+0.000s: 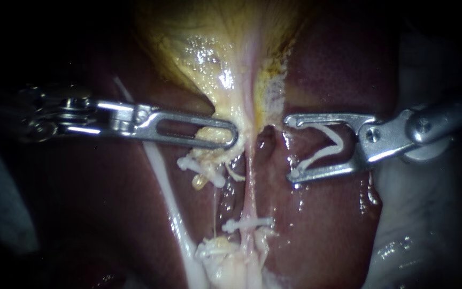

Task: Clipping second clip right tube

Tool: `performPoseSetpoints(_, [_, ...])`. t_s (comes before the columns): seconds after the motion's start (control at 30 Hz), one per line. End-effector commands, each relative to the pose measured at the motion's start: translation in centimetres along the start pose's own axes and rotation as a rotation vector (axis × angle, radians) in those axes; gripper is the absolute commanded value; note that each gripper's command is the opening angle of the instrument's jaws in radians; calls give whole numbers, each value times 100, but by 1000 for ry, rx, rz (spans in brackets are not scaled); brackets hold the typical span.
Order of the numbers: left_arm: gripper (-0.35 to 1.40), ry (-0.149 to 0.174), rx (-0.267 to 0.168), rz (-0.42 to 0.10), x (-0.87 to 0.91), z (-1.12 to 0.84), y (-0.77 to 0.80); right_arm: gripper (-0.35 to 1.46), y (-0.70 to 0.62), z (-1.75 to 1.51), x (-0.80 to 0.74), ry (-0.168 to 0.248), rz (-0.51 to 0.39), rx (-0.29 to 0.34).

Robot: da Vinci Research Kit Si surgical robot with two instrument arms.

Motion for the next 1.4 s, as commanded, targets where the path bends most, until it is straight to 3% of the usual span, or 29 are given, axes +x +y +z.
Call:
performPoseSetpoints(0.03, [-35, 1, 1, 1, 1, -2, -1, 50, 0, 1, 0, 0, 0, 0])
performPoseSetpoints(0.2, [-35, 9, 9, -2, -3, -24, -5, 50, 0, 1, 0, 0, 0, 0])
performPoseSetpoints(0.37, [-35, -10, -11, -13, -17, -63, -13, 50, 0, 1, 0, 0, 6, 0])
performPoseSetpoints(0.5, [-35, -27, -14, -20, -23, -81, -18, 50, 0, 1, 0, 1, 12, 0])
performPoseSetpoints(0.87, [-35, -28, -15, -21, -22, -82, -18, 50, -7, 14, -4, 4, 53, 7])
performPoseSetpoints(1.13, [-35, -28, -15, -21, -22, -82, -18, 50, -25, 59, -27, 10, 204, 31])
performPoseSetpoints(1.3, [-35, -27, -15, -20, -21, -83, -18, 49, -32, 87, -44, -38, 294, 45])
performPoseSetpoints(1.4, [-35, -28, -15, -21, -21, -83, -18, 49, -35, 102, -54, -45, 356, 50])
